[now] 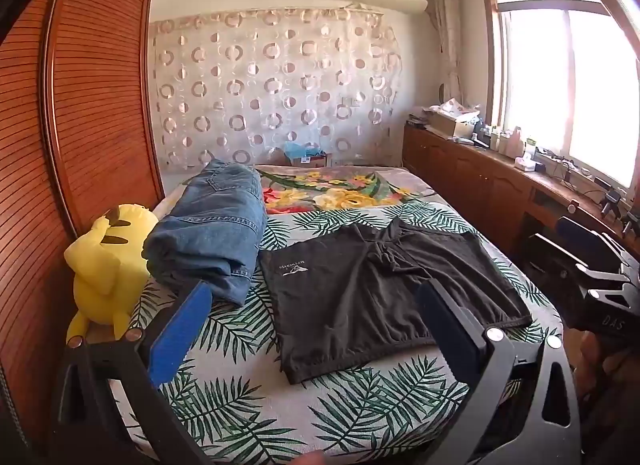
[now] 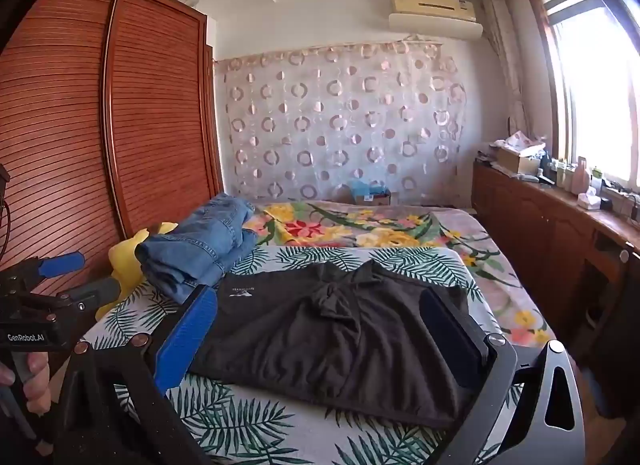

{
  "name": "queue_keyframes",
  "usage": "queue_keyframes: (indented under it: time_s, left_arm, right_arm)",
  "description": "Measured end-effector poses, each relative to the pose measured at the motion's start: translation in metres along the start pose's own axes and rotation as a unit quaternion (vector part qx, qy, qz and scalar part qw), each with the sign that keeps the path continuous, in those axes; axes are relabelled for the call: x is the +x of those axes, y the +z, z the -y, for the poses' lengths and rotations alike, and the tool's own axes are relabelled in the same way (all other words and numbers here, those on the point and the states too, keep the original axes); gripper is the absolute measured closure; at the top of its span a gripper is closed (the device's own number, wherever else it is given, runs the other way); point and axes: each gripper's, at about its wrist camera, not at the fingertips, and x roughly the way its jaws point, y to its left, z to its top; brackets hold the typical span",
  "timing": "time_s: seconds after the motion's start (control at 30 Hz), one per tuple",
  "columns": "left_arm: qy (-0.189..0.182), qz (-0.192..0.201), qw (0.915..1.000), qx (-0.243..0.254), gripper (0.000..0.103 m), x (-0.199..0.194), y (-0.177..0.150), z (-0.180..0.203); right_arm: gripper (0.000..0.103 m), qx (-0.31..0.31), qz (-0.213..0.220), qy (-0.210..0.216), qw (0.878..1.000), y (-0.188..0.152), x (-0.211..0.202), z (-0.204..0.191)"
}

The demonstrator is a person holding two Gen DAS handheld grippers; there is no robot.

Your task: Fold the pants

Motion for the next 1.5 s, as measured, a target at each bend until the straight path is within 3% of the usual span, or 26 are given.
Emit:
queue_keyframes:
  time_s: [1.5]
  left_arm:
    - [-0.004, -0.003, 1.0000, -0.007, 0.000, 0.000, -0.005, 0.004]
  right_arm:
    - [0.002, -0.001, -0.006, -0.003, 1.000, 0.000, -0.004, 0.000]
